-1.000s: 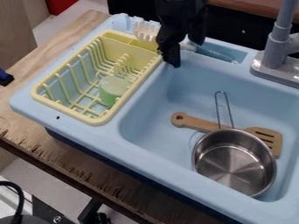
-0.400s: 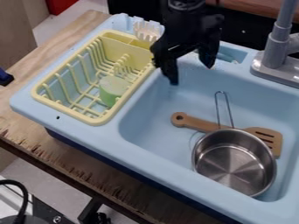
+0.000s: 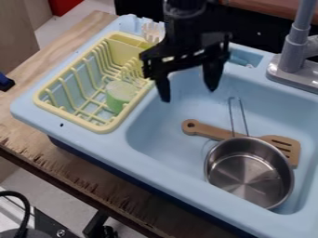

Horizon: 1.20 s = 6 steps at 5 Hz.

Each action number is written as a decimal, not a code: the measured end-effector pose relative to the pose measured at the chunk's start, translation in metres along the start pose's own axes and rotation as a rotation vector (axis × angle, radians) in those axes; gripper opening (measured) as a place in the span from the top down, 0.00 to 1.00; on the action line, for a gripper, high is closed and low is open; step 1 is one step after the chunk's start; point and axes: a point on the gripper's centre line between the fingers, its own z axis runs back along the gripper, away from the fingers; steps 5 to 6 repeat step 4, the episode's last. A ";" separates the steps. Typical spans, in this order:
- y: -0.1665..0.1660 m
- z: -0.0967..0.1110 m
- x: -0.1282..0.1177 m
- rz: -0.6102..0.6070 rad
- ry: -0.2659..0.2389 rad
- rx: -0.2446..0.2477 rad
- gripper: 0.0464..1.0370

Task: Put the blue white object to the top of the sink

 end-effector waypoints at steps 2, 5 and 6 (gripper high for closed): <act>0.031 0.009 0.007 -0.109 -0.016 0.012 0.04; 0.070 0.016 0.020 -0.123 -0.023 -0.007 0.04; 0.070 0.016 0.020 -0.123 -0.023 -0.007 0.04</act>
